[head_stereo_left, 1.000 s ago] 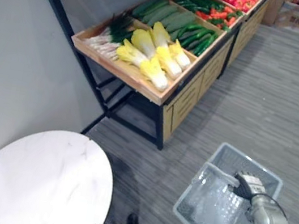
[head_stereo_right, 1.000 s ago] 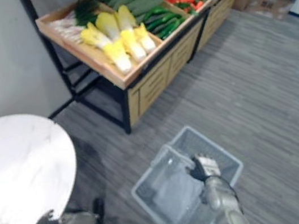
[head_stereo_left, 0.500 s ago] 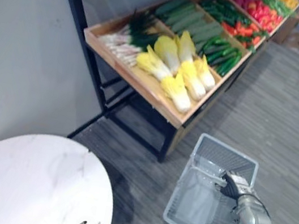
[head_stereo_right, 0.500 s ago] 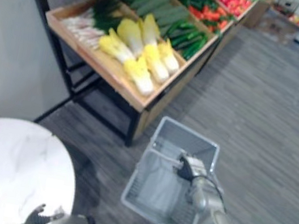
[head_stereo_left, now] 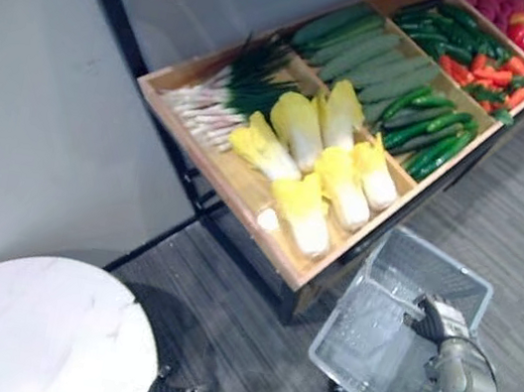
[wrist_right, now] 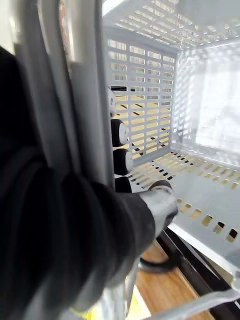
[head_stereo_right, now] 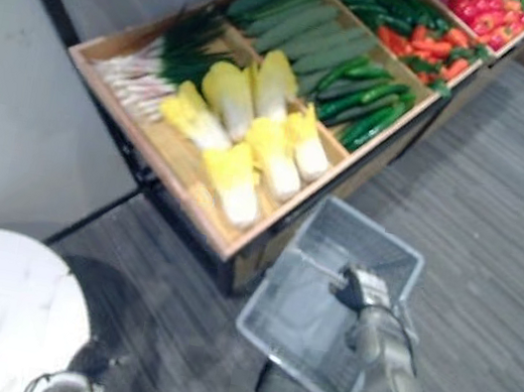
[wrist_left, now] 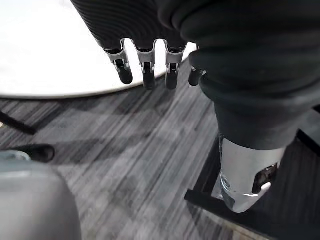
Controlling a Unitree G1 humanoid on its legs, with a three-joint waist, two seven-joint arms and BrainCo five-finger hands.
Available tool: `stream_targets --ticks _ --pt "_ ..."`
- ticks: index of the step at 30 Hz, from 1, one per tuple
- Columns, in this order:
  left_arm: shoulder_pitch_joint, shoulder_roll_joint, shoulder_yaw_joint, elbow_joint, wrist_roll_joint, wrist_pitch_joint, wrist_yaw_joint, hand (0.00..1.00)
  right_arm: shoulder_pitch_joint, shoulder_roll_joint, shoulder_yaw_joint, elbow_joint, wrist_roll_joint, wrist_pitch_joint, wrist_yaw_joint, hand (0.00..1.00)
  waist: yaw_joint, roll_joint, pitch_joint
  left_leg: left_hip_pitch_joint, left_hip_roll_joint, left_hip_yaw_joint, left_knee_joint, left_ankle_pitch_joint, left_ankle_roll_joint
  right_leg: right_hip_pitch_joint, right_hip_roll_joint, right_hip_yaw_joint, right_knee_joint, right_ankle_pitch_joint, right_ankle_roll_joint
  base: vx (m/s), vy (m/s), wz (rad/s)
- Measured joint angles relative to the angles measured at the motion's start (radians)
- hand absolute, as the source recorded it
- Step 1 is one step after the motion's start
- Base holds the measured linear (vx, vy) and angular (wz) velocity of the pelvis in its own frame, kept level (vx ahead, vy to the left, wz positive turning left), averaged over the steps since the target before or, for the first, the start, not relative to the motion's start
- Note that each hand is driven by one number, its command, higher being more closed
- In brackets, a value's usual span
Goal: Pick vegetable in the basket
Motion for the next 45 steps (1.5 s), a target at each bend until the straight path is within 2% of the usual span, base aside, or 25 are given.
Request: stream_targets --ticks 1,5,6,7,8,10,13,17,22,23,25,27,28,30,33,34,35,36,37,38,39,40,41,43,45 --pt "0.001 0.001 0.007 0.002 0.000 0.000 0.000 0.00 0.004 0.000 -0.003 0.000 0.000 0.000 0.000 1.00 -0.001 0.000 0.000 -0.019 0.004 -0.016 0.040 0.030 0.007 0.010 0.004 -0.009 0.007 -0.017 -0.005 0.53 -0.355 0.13" --pt "0.012 -0.003 0.051 0.038 -0.002 0.005 0.002 0.00 0.056 -0.010 -0.010 0.000 0.007 0.001 -0.001 1.00 -0.011 -0.013 0.006 -0.150 0.055 0.042 0.337 0.350 0.027 0.171 0.018 -0.062 -0.052 -0.087 -0.041 0.43 -0.242 0.22" --pt "0.012 -0.001 0.052 0.040 -0.002 0.005 0.002 0.00 0.062 -0.011 -0.017 0.000 0.007 0.002 -0.002 1.00 -0.009 -0.010 0.005 -0.178 0.065 0.067 0.399 0.296 0.031 0.197 0.023 -0.065 -0.075 -0.090 -0.044 0.35 -0.154 0.26" --pt "0.012 0.000 0.052 0.039 -0.002 0.005 0.001 0.00 0.073 -0.011 -0.034 0.001 0.007 0.008 -0.002 1.00 -0.007 -0.008 0.004 -0.249 0.062 0.112 0.516 0.159 0.048 0.252 0.032 -0.069 -0.130 -0.097 -0.054 0.29 -0.126 0.18" --pt "0.012 0.000 0.053 0.038 -0.002 0.006 0.002 0.00 0.079 -0.011 -0.042 0.001 0.007 0.008 -0.002 1.00 -0.002 -0.009 0.004 -0.293 0.043 0.132 0.559 0.082 0.055 0.289 0.036 -0.072 -0.168 -0.097 -0.055 0.32 -0.101 0.12" --pt "0.029 -0.005 0.051 0.028 0.000 0.008 0.003 0.00 0.091 -0.013 -0.045 0.008 0.007 0.008 -0.004 1.00 0.015 -0.008 0.003 -0.377 -0.026 0.216 0.502 -0.038 0.053 0.355 0.046 -0.086 -0.207 -0.086 -0.039 0.25 -0.013 -0.11" --pt "0.051 -0.018 0.048 0.009 0.000 0.009 0.003 0.00 0.111 -0.011 -0.046 0.008 0.009 0.007 -0.010 1.00 0.031 0.010 -0.002 -0.388 -0.088 0.296 0.201 -0.011 0.088 0.384 0.077 -0.078 -0.216 -0.086 -0.036 0.17 0.065 -0.23" --pt "0.058 0.012 0.048 0.005 0.002 0.019 0.000 0.00 0.149 0.015 -0.052 0.008 0.008 0.003 -0.018 1.00 0.024 -0.038 -0.020 -0.308 -0.151 0.298 0.025 -0.009 0.135 0.380 0.047 -0.084 -0.214 -0.093 -0.014 0.16 0.079 0.08" --pt "0.058 0.028 0.023 0.019 0.003 0.020 0.000 0.00 0.144 0.035 -0.074 0.009 0.004 0.027 -0.022 1.00 0.013 -0.054 -0.013 -0.229 -0.169 0.289 -0.034 -0.023 0.167 0.231 -0.022 -0.055 0.214 -0.102 0.063 0.04 0.050 0.12" --pt "0.059 0.033 0.025 0.021 0.003 0.020 0.000 0.00 0.146 0.047 -0.079 0.011 -0.002 0.033 -0.023 1.00 0.001 -0.063 -0.011 -0.229 -0.153 0.280 -0.007 -0.040 0.172 0.202 -0.021 -0.031 0.294 -0.060 0.120 -0.02 -0.052 0.32" --pt "0.062 0.037 0.030 0.028 0.002 0.021 -0.001 0.00 0.148 0.056 -0.070 0.016 -0.003 0.034 -0.020 1.00 0.002 -0.056 -0.015 -0.230 -0.117 0.261 0.014 -0.046 0.176 0.174 -0.006 -0.004 0.389 -0.012 0.099 -0.01 -0.067 0.28" --pt "0.062 0.051 0.029 0.033 0.000 0.029 -0.001 0.00 0.147 0.056 -0.070 0.016 -0.003 0.034 -0.019 1.00 -0.006 -0.075 -0.013 -0.234 -0.105 0.213 0.033 -0.044 0.172 0.091 -0.050 0.032 0.739 -0.063 0.011 0.05 -0.155 0.41" --pt "0.062 0.051 0.029 0.032 0.000 0.029 -0.001 0.00 0.150 0.055 -0.070 0.016 -0.003 0.034 -0.019 1.00 -0.008 -0.072 -0.013 -0.234 -0.099 0.198 0.032 -0.040 0.167 0.094 -0.062 0.039 0.772 -0.078 -0.015 0.06 -0.196 0.56" --pt "0.062 0.053 0.030 0.030 0.000 0.028 -0.001 0.00 0.155 0.055 -0.069 0.015 -0.004 0.034 -0.019 1.00 -0.006 -0.069 -0.013 -0.242 -0.085 0.161 0.029 -0.029 0.148 0.117 -0.103 0.076 0.745 -0.091 -0.038 0.01 -0.180 0.45" --pt "0.068 0.057 0.065 0.031 -0.001 0.029 0.000 0.00 0.155 0.054 -0.062 0.007 -0.003 0.034 -0.010 1.00 0.021 -0.074 -0.026 -0.275 -0.056 0.127 0.031 -0.010 0.102 0.204 -0.171 0.109 0.416 -0.091 -0.037 -0.03 -0.367 0.16" --pt "0.076 0.073 0.074 0.025 -0.002 0.026 0.003 0.00 0.143 0.054 -0.037 0.007 -0.001 0.030 0.001 1.00 0.040 -0.088 -0.062 -0.331 -0.017 0.113 0.036 -0.001 0.057 0.229 -0.145 0.198 0.181 -0.076 -0.006 -0.06 -0.511 -0.01" --pt "0.079 0.080 0.080 0.025 -0.003 0.026 0.003 0.00 0.139 0.056 -0.030 0.006 -0.001 0.023 0.002 1.00 0.043 -0.094 -0.071 -0.352 -0.008 0.097 0.039 0.005 0.036 0.238 -0.134 0.221 0.117 -0.048 0.039 -0.07 -0.558 0.05" --pt "0.081 0.087 0.085 0.027 -0.003 0.026 0.004 0.00 0.133 0.060 -0.023 0.005 0.000 0.021 0.001 1.00 0.041 -0.101 -0.077 -0.368 0.002 0.082 0.039 0.012 0.016 0.254 -0.125 0.222 0.067 -0.050 0.117 -0.05 -0.629 0.10" --pt "0.082 0.084 0.113 0.028 -0.025 0.026 0.009 0.00 0.115 0.056 -0.010 0.010 0.007 0.024 0.001 1.00 0.051 -0.099 -0.091 -0.379 0.050 0.062 0.003 0.047 -0.029 0.288 -0.085 0.180 -0.002 -0.171 0.205 -0.05 -0.613 -0.06" --pt "0.084 0.072 0.121 0.028 -0.041 0.025 0.011 0.00 0.104 0.050 0.004 0.011 0.008 0.024 0.001 1.00 0.067 -0.091 -0.092 -0.368 0.073 0.070 -0.028 0.073 -0.032 0.287 -0.062 0.162 -0.015 -0.217 0.184 -0.04 -0.733 -0.16" --pt "0.080 0.023 0.146 0.039 -0.051 0.026 0.017 0.00 0.077 0.028 0.029 0.024 0.013 0.023 0.001 1.00 0.078 -0.040 -0.080 -0.348 0.131 0.066 -0.089 0.159 -0.028 0.276 -0.002 0.132 0.020 -0.255 0.151 -0.04 -0.460 -0.11" --pt "0.084 0.007 0.149 0.036 -0.073 0.024 0.020 0.00 0.070 0.026 0.033 0.036 0.019 0.023 -0.002 1.00 0.080 -0.034 -0.083 -0.346 0.143 0.066 -0.115 0.221 -0.008 0.264 0.015 0.124 0.044 -0.267 0.130 -0.07 -0.576 0.24" --pt "0.090 -0.015 0.169 0.030 -0.105 0.019 0.028 0.00 0.062 0.021 0.040 0.050 0.021 0.020 0.000 1.00 0.083 -0.034 -0.083 -0.348 0.158 0.061 -0.172 0.364 0.016 0.254 0.030 0.087 0.068 -0.289 0.091 -0.10 -0.528 0.51" --pt "0.092 -0.026 0.177 0.028 -0.129 0.020 0.029 0.00 0.069 0.004 0.036 0.053 0.037 0.009 -0.001 1.00 0.059 -0.037 -0.082 -0.379 0.153 0.077 -0.222 0.501 0.064 0.276 0.034 -0.004 0.047 -0.306 0.048 -0.09 -0.507 1.11" --pt "0.101 -0.032 0.173 0.028 -0.148 0.022 0.035 0.00 0.103 0.002 0.000 0.053 0.041 0.007 -0.015 1.00 0.054 -0.038 -0.082 -0.383 0.109 0.206 -0.134 0.414 0.039 0.322 0.041 -0.075 -0.034 -0.269 0.013 -0.08 -0.387 1.05"
